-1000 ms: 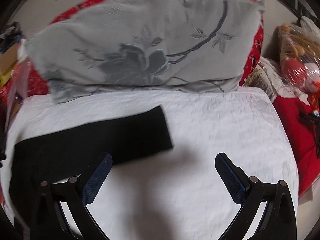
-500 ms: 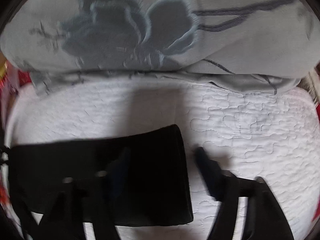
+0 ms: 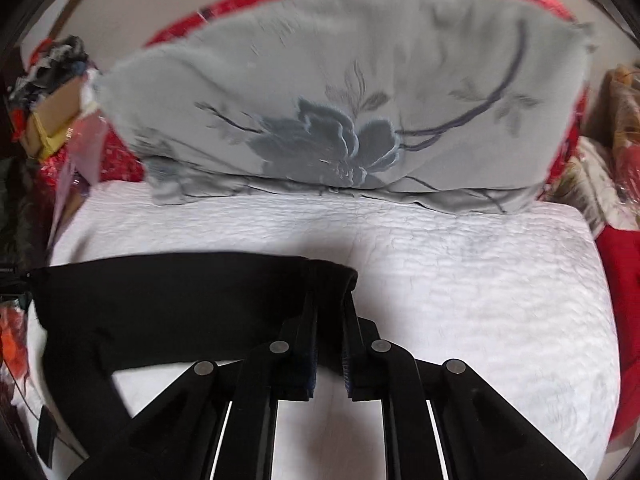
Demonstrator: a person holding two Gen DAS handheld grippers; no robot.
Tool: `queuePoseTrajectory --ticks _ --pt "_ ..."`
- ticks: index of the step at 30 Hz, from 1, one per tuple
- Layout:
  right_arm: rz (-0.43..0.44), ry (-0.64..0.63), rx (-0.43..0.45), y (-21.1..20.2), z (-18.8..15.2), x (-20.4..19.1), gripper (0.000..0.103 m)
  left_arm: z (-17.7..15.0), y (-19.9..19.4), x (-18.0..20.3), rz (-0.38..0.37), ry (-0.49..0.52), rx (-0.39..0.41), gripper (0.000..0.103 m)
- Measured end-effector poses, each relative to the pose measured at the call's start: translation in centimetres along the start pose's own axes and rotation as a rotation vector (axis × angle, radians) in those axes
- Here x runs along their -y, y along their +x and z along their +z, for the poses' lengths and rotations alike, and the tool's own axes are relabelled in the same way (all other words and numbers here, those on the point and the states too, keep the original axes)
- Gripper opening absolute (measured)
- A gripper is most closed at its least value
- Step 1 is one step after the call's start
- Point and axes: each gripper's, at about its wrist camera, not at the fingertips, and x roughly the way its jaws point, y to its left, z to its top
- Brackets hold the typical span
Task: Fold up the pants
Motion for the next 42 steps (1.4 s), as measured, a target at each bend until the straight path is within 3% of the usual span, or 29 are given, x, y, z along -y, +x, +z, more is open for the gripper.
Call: queuePoseTrajectory --ticks 6,9,11,13,16,18,21,22,23,25,26,30,34,39,42 --pt "0.081 0.069 0.067 -7.4 -7.0 -0.2 0.008 -6.2 -2.3 -3.8 -0.05 -0.026 -0.014 0.031" --pt "0.108 0.107 0.063 -9.6 -11.1 0.2 0.008 -8.8 -0.8 -6.4 0.001 -0.04 -0.043 0.031" --pt "0.076 0.104 0.032 -9.9 -13.7 0.3 0.008 -10.2 1.4 -8.3 0.035 -0.083 -0.135 0.031" --pt "0.003 0.101 -0.045 -8.9 -16.4 0.9 0.01 -11.0 2.4 -9.6 0.001 -0.134 -0.19 0.031" --pt "-0.014 0.156 -0.086 -9.1 -18.7 2.0 0.013 -11.4 1.1 -10.3 -0.055 -0.166 -0.178 0.031" --pt "0.0 0.211 -0.071 -10.3 -19.6 2.9 0.013 -11.7 -0.7 -9.7 -0.043 -0.146 -0.135 0.031" --pt "0.104 0.33 -0.045 -12.2 -19.5 4.2 0.024 -12.5 -3.0 -8.0 -0.097 -0.12 -0.086 0.036" --pt "0.134 0.356 -0.042 -12.4 -19.3 4.2 0.038 -12.6 -3.2 -7.5 -0.107 -0.113 -0.079 0.041" --pt "0.181 0.395 -0.035 -12.6 -19.0 4.3 0.053 -12.6 -3.3 -6.7 -0.108 -0.103 -0.074 0.053" --pt "0.265 0.465 -0.028 -12.3 -18.3 4.0 0.062 -12.7 -3.0 -5.3 -0.104 -0.076 -0.06 0.06" --pt "0.322 0.505 -0.04 -11.6 -17.9 3.6 0.062 -12.7 -2.6 -4.6 -0.097 -0.063 -0.062 0.06" --pt "0.416 0.605 -0.111 -8.6 -16.7 2.0 0.062 -11.8 0.6 -3.3 -0.077 -0.078 -0.124 0.06" --pt "0.407 0.729 -0.146 -5.0 -15.7 1.9 0.062 -10.6 2.7 -3.6 -0.054 -0.133 -0.131 0.06" --pt "0.46 0.907 -0.228 -0.3 -15.6 1.6 0.062 -9.2 4.6 -3.8 -0.032 -0.172 -0.149 0.06" --pt "0.452 0.99 -0.249 1.5 -15.8 1.2 0.062 -8.6 5.0 -3.4 -0.009 -0.157 -0.145 0.059"
